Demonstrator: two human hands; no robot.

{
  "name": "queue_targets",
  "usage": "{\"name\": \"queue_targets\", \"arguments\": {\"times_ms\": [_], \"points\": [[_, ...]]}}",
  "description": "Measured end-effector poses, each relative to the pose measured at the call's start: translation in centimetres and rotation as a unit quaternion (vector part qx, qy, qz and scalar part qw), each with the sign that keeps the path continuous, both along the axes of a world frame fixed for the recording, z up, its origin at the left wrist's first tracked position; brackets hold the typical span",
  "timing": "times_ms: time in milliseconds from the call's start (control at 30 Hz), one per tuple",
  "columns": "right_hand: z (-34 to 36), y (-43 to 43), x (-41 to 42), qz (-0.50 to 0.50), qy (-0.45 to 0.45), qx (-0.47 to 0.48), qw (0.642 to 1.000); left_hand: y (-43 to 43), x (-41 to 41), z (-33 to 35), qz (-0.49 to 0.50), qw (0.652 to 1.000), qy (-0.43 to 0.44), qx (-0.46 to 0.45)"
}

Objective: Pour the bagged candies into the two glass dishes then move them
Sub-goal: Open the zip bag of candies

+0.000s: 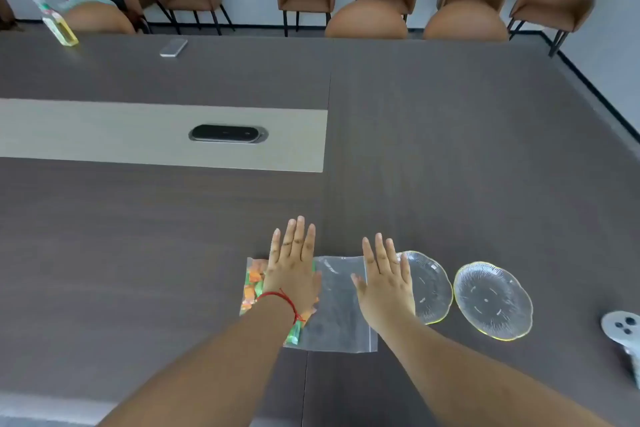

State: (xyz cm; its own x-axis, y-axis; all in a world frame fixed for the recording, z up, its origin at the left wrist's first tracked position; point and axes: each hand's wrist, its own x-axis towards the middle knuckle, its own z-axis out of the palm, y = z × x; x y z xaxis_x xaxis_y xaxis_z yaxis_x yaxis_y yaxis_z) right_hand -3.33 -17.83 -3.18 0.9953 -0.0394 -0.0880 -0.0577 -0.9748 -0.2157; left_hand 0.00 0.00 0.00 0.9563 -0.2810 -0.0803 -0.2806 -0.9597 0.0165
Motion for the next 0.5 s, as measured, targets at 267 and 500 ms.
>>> {"name": "queue_targets", "arguments": {"times_ms": [267,500], "points": [[-6.2,-0.2,-3.3,0.011,0.089,-0.032,0.995,-1.1,-2.6,-5.5,-0.001,0.996,0.085,-0.005],[-8.7,-0.2,-5.8,0.055,0.125,-0.025,0.990,-2.5,-4.5,-8.1,-0.053,0.982,0.180,0.030]]}}
